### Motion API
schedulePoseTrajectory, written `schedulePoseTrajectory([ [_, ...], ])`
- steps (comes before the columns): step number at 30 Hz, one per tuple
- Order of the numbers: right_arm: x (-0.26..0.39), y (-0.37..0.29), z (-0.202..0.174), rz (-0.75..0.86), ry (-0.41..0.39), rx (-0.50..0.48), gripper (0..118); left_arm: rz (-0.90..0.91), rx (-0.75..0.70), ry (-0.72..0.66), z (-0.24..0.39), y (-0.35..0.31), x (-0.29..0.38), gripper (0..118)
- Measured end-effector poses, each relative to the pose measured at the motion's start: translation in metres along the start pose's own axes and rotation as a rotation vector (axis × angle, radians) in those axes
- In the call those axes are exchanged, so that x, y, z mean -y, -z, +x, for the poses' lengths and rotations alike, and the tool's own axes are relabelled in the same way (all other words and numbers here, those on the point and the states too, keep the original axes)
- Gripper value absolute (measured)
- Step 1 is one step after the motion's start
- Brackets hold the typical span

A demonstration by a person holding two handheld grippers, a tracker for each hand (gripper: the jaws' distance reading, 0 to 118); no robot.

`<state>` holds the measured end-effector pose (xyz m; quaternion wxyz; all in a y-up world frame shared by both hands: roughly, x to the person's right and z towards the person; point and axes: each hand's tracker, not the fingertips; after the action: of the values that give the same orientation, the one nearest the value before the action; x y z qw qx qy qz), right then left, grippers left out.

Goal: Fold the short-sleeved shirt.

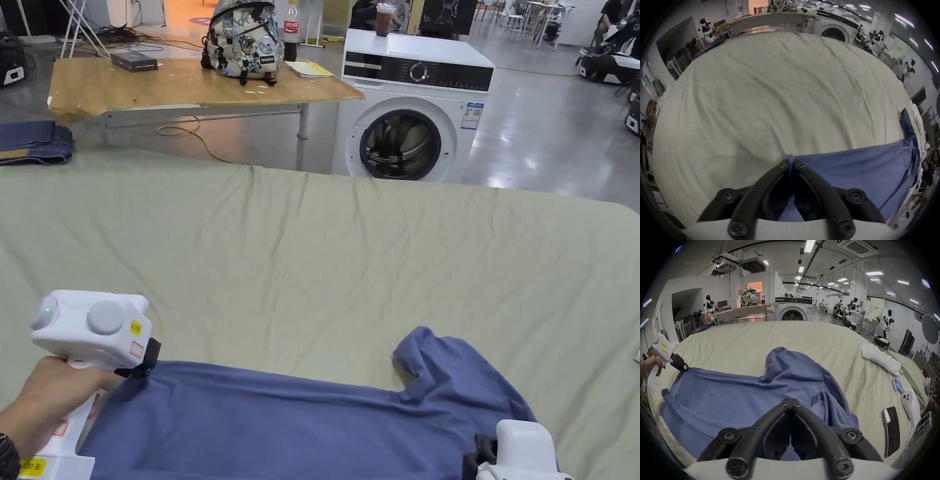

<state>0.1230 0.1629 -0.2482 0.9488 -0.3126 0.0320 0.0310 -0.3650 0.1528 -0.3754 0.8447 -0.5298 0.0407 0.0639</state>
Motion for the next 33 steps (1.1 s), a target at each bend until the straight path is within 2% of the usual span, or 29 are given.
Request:
schedulePoseTrajectory([
  [3,-0.004,0.001,0.005,-0.005,0.007,0.002,0,0.074,0.06,-0.049,-0.011,-0.011,0.001,0],
  [8,-0.026,0.015,0.02,-0.02,0.011,0.016,0,0.172,0.095,-0.051,-0.021,-0.04,0.011,0],
  [17,-0.093,0.09,0.058,-0.177,0.027,0.037,0,0.263,0.064,-0.038,-0.014,-0.068,0.064,0],
  [18,-0.1,0.1,0.062,-0.195,0.029,0.044,9,0.268,0.058,-0.04,-0.012,-0.068,0.069,0],
  [20,-0.113,0.122,0.072,-0.238,0.051,0.037,57,0.273,0.048,-0.039,-0.01,-0.068,0.077,0],
  [21,-0.118,0.133,0.077,-0.282,0.052,0.025,71,0.271,0.046,-0.038,-0.004,-0.073,0.082,0],
  [24,-0.13,0.156,0.083,-0.319,0.064,0.029,75,0.266,0.039,-0.045,0.001,-0.074,0.091,0],
  [25,-0.131,0.164,0.085,-0.363,0.054,-0.002,76,0.259,0.041,-0.052,0.001,-0.076,0.092,0],
  [30,-0.116,0.193,0.083,-0.51,-0.008,-0.005,76,0.253,0.038,-0.069,-0.004,-0.073,0.091,0],
  [32,-0.105,0.197,0.082,-0.523,-0.021,0.008,74,0.252,0.04,-0.072,-0.003,-0.073,0.091,0],
  [33,-0.102,0.197,0.083,-0.524,-0.019,-0.011,66,0.251,0.038,-0.071,-0.004,-0.073,0.09,0],
])
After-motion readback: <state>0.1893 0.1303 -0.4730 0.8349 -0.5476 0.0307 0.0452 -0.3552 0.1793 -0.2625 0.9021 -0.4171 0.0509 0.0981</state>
